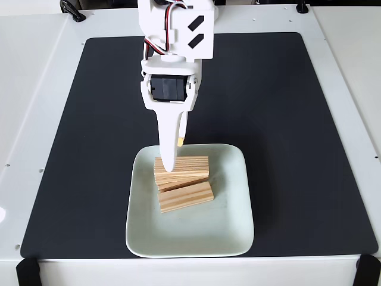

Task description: Pick up the wooden block and place them on the plate.

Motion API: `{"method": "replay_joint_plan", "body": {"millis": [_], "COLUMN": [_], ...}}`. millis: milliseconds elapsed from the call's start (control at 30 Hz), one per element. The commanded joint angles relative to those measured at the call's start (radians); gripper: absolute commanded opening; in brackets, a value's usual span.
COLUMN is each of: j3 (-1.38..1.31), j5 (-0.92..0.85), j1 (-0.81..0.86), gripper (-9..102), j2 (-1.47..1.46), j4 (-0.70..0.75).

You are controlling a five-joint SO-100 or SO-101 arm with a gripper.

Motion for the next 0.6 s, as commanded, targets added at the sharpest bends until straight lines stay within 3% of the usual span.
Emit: {"method": "replay_joint_plan", "body": {"millis": [0,300,367,500,567], "j3": [-0.003,0.009,0.011,0.051,0.118], "j5": [0.005,-0.009,-0.009,0.000,0.000], "j1": [-0.002,-0.002,0.000,-0.002,-0.006], "gripper": [33,31,23,-2,2], "j2": [0.009,0.031,0.049,0.133,0.184], "j4": [-0.002,-0.009,-0.009,-0.009,-0.012]}}
